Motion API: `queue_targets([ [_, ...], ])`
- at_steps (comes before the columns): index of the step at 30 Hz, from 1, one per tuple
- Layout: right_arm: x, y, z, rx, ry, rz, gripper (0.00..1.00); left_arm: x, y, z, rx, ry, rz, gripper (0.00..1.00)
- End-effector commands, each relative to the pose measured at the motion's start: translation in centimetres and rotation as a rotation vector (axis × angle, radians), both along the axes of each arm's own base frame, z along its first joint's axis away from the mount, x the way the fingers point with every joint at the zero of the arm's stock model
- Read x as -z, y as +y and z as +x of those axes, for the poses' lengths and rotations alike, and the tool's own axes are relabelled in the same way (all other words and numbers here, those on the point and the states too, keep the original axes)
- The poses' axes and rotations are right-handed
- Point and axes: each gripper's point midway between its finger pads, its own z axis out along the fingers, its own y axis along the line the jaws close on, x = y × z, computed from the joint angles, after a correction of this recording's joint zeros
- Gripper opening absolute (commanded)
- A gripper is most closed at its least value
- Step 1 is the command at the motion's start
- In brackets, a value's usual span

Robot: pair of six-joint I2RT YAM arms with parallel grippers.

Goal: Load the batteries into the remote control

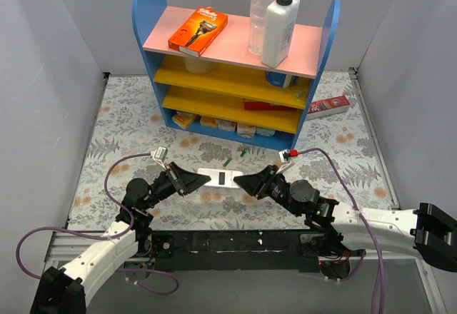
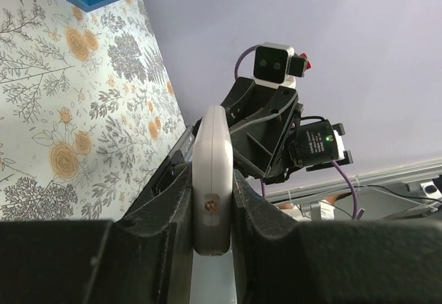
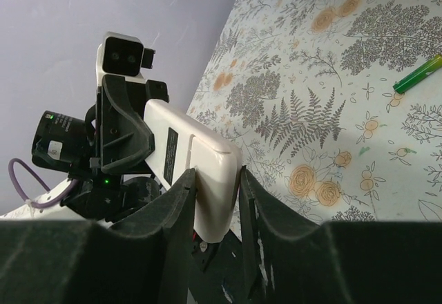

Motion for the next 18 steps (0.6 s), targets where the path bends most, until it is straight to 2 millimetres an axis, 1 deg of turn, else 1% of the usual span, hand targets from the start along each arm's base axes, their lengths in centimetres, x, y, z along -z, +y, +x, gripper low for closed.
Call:
queue_targets([
  [1,3.9,-2.0,1.0,0.077,0.005,-0.148,0.18,5.0,0.7,-1.1,-0.008,0.124,0.0,0.0],
  [7,3.4,-2.6,1.0,0.093,-0.011,-0.118,0.17,7.2,1.1,0.0,-0.068,0.149,0.101,0.0],
  [8,3.2,-2.7,1.1,0.098,-0.015,-0.112,0.17,8.1,1.2,0.2,-0.083,0.179,0.134,0.0],
  [12,3.5,-3.2,1.3,0.119,-0.016,-0.112,0.14,9.9,1.4,0.7,-0.101,0.207,0.218,0.0],
  [13,3.4,-3.2,1.3,0.121,-0.018,-0.103,0.13,10.1,1.3,0.7,-0.096,0.217,0.225,0.0],
  [14,3.4,-3.2,1.3,0.123,-0.017,-0.097,0.12,9.9,1.1,0.7,-0.088,0.206,0.219,0.0],
  [15,3.8,-3.4,1.3,0.124,-0.013,-0.101,0.11,10.5,1.1,0.6,-0.082,0.228,0.233,0.0],
  [17,3.8,-3.4,1.4,0.128,-0.008,-0.09,0.08,10.5,0.7,0.5,-0.07,0.222,0.232,0.0],
  [18,4.1,-3.5,1.4,0.131,-0.005,-0.092,0.05,10.7,0.7,0.5,-0.068,0.228,0.236,0.0],
])
